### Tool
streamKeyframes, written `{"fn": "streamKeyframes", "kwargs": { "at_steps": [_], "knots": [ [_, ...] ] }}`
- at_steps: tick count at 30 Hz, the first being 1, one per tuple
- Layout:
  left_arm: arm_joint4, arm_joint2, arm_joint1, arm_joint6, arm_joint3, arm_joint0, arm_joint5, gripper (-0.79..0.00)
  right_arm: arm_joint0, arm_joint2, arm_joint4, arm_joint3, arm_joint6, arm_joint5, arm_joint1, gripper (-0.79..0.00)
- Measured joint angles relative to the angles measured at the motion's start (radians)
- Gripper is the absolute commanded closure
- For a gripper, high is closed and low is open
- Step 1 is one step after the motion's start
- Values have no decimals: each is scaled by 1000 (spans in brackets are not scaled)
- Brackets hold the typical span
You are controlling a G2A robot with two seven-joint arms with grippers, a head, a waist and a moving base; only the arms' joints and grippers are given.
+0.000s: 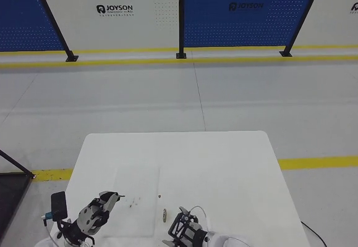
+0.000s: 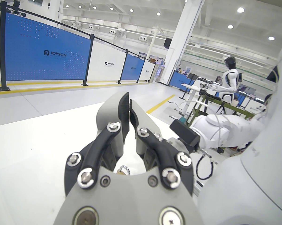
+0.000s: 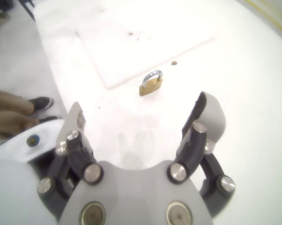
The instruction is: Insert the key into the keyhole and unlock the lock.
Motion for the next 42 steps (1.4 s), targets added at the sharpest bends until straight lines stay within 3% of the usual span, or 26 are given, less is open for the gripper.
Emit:
{"fn": "streamKeyframes", "kwargs": {
  "at_steps": [10,11,12,13,18,22,24,33,42],
  "knots": [
    [0,0,0,0,0,0,0,0,169,-161,78,196,24,209,-74,-782],
    [0,0,0,0,0,0,0,0,175,-169,79,205,23,219,-77,-742],
    [0,0,0,0,0,0,0,0,181,-175,79,214,22,226,-80,-388],
    [0,0,0,0,0,0,0,0,188,-182,80,225,22,231,-84,-320],
    [0,0,0,0,0,0,0,0,209,-200,68,256,21,253,-93,-246],
    [0,0,0,0,0,0,0,0,220,-207,66,276,15,267,-98,-120],
    [0,0,0,0,0,0,0,0,223,-209,67,283,12,275,-100,-18],
    [0,0,0,0,0,0,0,0,221,-203,83,277,-14,288,-103,0],
    [-94,32,-1,-60,2,-19,1,0,142,-79,198,104,-117,234,-70,0]
  ]
}}
